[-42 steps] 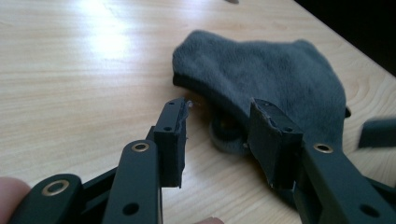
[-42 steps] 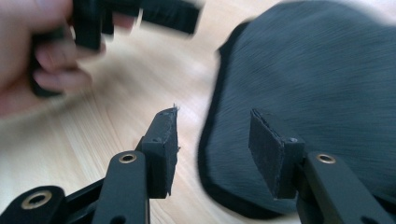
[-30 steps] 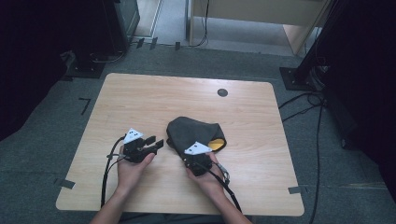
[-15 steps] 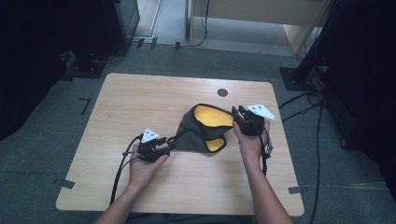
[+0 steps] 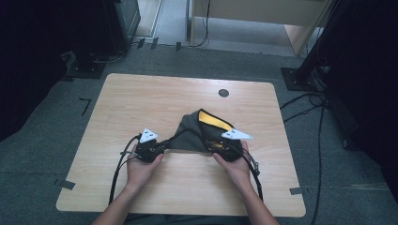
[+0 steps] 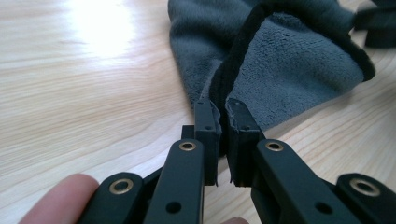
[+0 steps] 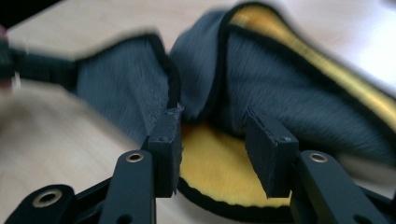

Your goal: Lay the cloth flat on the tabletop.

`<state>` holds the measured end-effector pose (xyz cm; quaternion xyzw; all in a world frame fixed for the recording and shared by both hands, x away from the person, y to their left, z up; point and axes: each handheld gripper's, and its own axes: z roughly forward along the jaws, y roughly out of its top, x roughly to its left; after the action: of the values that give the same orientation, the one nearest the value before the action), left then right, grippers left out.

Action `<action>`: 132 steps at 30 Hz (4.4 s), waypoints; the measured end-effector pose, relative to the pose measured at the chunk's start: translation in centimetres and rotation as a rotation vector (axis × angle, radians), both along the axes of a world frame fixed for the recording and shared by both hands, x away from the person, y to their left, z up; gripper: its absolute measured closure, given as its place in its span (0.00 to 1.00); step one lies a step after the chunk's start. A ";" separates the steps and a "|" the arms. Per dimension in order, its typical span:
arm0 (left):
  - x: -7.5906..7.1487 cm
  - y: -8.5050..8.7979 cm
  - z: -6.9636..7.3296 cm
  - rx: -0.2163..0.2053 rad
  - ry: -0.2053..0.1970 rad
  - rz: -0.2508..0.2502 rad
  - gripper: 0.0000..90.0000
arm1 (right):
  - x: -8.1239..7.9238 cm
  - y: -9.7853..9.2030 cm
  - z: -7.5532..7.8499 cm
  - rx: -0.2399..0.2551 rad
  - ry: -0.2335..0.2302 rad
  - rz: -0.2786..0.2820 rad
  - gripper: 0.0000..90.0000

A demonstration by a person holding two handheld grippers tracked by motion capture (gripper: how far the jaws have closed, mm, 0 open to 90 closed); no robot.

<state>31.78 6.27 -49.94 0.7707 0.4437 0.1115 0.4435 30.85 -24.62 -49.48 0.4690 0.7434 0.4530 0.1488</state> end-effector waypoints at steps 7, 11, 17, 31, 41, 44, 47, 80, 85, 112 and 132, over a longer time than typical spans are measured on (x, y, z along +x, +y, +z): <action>0.5 5.0 0.3 -0.035 0.038 0.112 0.94 | -2.2 4.0 -1.9 -0.066 0.107 0.183 0.90; 0.5 6.5 0.3 -0.060 0.037 0.179 0.86 | -4.3 7.3 -1.8 -0.114 0.108 0.317 0.85; -0.7 5.3 1.8 -0.088 -0.045 0.182 0.66 | -3.7 5.3 1.7 -0.042 -0.063 0.146 0.69; -1.9 -3.9 -0.7 0.161 0.005 0.082 0.61 | 1.1 2.7 -1.1 -0.088 0.034 -0.010 0.94; -2.2 0.6 0.6 0.022 -0.008 0.106 0.92 | -1.7 -1.4 1.3 -0.082 0.026 0.013 0.97; -2.4 0.2 1.1 -0.001 -0.017 0.101 0.75 | -3.1 -2.9 1.9 -0.089 0.015 -0.002 0.97; -2.3 -1.7 0.9 -0.015 0.019 0.102 0.56 | -4.1 -4.5 2.2 -0.090 0.009 -0.050 0.97; -4.2 7.9 -0.9 0.107 0.112 0.292 0.80 | -10.8 -7.4 0.2 -0.115 0.115 -0.054 0.89; -4.3 8.2 -0.2 0.081 0.046 0.363 0.47 | -10.3 -7.5 1.5 -0.055 0.039 -0.090 0.77; -3.0 8.6 -1.5 0.245 0.010 0.338 0.52 | -3.2 15.7 -1.7 -0.261 -0.014 0.365 0.89; -3.0 8.6 -1.6 0.228 0.001 0.342 0.52 | 3.3 5.7 2.3 -0.109 -0.024 0.045 0.72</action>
<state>28.79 14.89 -51.57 0.7294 0.5529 0.2345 0.3275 34.17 -18.88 -47.22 0.4379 0.7755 0.4207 0.1729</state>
